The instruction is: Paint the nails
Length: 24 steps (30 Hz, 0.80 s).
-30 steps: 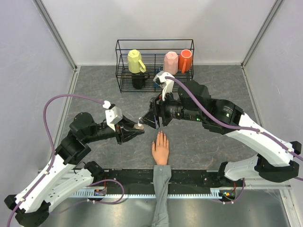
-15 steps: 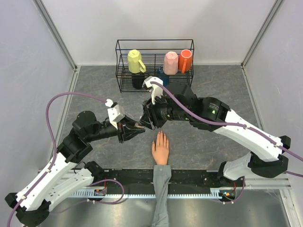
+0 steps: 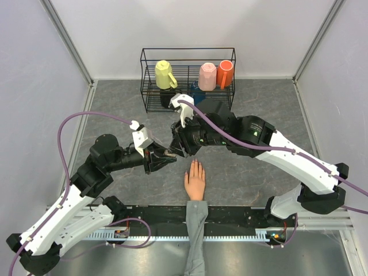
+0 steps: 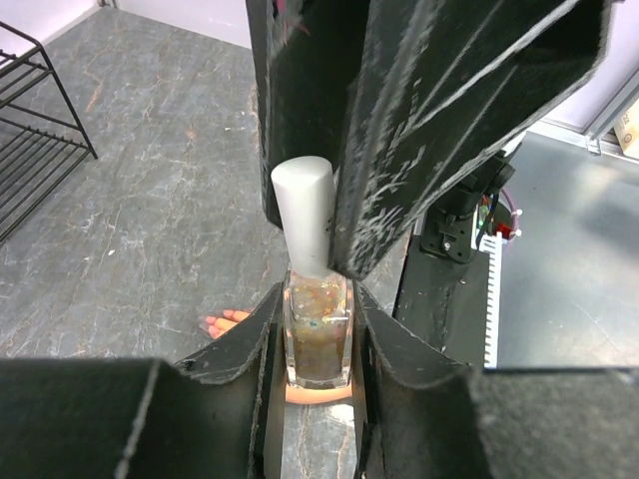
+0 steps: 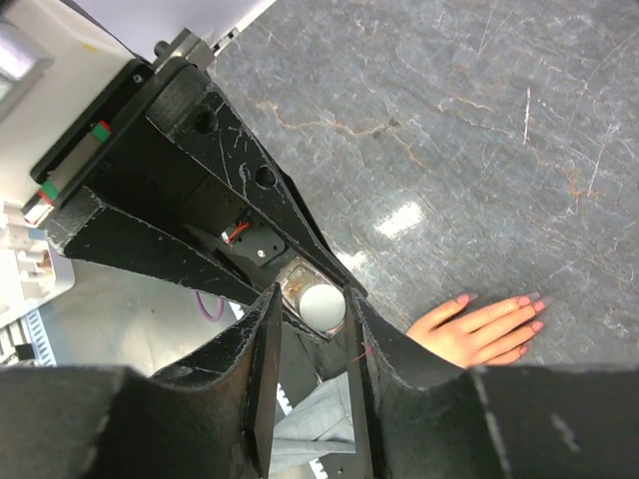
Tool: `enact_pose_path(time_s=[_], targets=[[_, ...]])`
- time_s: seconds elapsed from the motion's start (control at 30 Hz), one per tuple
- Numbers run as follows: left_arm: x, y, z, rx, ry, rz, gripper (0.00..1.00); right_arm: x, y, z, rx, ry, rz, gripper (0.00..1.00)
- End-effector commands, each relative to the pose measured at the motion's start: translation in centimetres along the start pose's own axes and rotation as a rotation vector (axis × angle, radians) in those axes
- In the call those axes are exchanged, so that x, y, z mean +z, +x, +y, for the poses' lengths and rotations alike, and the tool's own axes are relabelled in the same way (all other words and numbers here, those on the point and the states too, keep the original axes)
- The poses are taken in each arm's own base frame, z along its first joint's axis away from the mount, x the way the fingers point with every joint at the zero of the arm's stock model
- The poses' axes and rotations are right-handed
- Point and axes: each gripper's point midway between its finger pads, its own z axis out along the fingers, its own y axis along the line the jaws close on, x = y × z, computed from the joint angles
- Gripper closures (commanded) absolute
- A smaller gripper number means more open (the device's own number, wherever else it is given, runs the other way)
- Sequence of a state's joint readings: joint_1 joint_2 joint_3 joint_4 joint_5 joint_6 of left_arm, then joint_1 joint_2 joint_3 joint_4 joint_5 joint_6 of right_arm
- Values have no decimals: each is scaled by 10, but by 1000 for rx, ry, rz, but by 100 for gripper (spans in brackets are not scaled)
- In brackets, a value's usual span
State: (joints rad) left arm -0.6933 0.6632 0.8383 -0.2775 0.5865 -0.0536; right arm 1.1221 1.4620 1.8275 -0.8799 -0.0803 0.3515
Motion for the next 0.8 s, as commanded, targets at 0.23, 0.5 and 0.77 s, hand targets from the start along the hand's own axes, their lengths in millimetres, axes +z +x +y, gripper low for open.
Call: enact_pose_path(time_s=[0.23,0.5,0.77], targets=[[-1,-13,-5,61,30,-31,98,-7,-11,7,-14,-21,-32,75],[-2,-12,-6,55,33,-31,98,-14,-17,-1,-30,21,-76,100],[-2,-10,-8,50,44,-32,98,-26,-27,-1,-32,21,-143,100]])
